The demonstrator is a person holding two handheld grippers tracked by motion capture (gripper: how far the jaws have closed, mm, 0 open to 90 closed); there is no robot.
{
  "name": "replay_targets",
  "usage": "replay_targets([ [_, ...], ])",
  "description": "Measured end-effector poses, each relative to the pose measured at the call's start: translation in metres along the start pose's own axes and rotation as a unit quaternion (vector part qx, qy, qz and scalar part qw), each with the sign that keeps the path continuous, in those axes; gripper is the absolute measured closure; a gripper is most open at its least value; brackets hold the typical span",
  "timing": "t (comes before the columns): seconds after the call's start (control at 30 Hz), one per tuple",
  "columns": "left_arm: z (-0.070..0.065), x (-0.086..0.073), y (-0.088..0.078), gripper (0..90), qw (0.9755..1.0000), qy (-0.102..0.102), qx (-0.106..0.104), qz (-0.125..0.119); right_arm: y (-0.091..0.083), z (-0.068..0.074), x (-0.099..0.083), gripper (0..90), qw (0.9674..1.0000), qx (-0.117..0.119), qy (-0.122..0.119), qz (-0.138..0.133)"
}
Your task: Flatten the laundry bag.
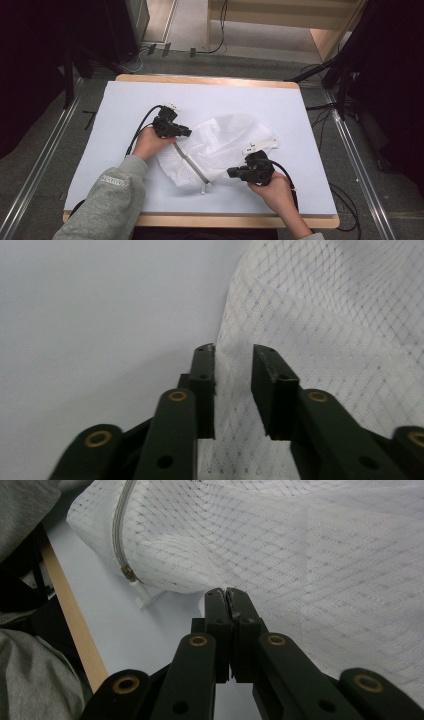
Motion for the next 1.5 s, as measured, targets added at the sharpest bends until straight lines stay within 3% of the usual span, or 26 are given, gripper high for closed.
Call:
replay_targets([
  [0.1,-0.003,-0.001,0.002,89.8,0.9999,0.011,0.001,0.010,0.000,-0.001,0.000,90.0,1.0000,-0.001,0.002,-0.001],
  [0.2,-0.003,-0.001,0.001,90.0,0.9999,0.003,-0.003,0.016,0.000,-0.002,0.001,90.0,1.0000,-0.001,0.003,-0.001],
  [0.23,0.000,-0.001,-0.002,90.0,0.9999,0.002,0.005,0.016,-0.001,-0.003,0.001,90.0,1.0000,0.000,0.004,0.000],
  [0.37,0.011,0.003,-0.020,90.0,0.9995,-0.027,0.005,-0.015,-0.007,-0.007,0.003,90.0,0.9999,-0.003,0.008,-0.010],
  [0.6,0.029,-0.007,-0.044,90.0,0.9981,-0.051,0.027,-0.024,-0.001,-0.017,0.017,89.2,0.9997,-0.008,0.008,-0.019],
  [0.83,0.050,-0.027,-0.068,90.0,0.9944,-0.085,0.053,-0.034,0.008,-0.023,0.034,72.4,0.9990,-0.025,-0.003,-0.037],
  [1.0,0.061,-0.045,-0.083,90.0,0.9903,-0.114,0.067,-0.041,0.006,-0.027,0.043,68.5,0.9972,-0.038,-0.016,-0.062],
  [1.27,0.060,-0.072,-0.100,90.0,0.9867,-0.139,0.076,-0.038,0.019,-0.041,0.050,62.7,0.9963,-0.056,-0.012,-0.065],
  [1.5,0.048,-0.093,-0.108,89.6,0.9867,-0.148,0.061,-0.032,0.036,-0.052,0.063,55.2,0.9944,-0.081,-0.008,-0.067],
])
Point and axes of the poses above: each handheld gripper's, and its own axes: y roughly forward along the jaws, x roughly out of its top, z roughly to its left, the point moved 9 cm from there along y, roughly forward along the jaws, and after that the axes turned 4 degrees about z, right-handed, at the moved point
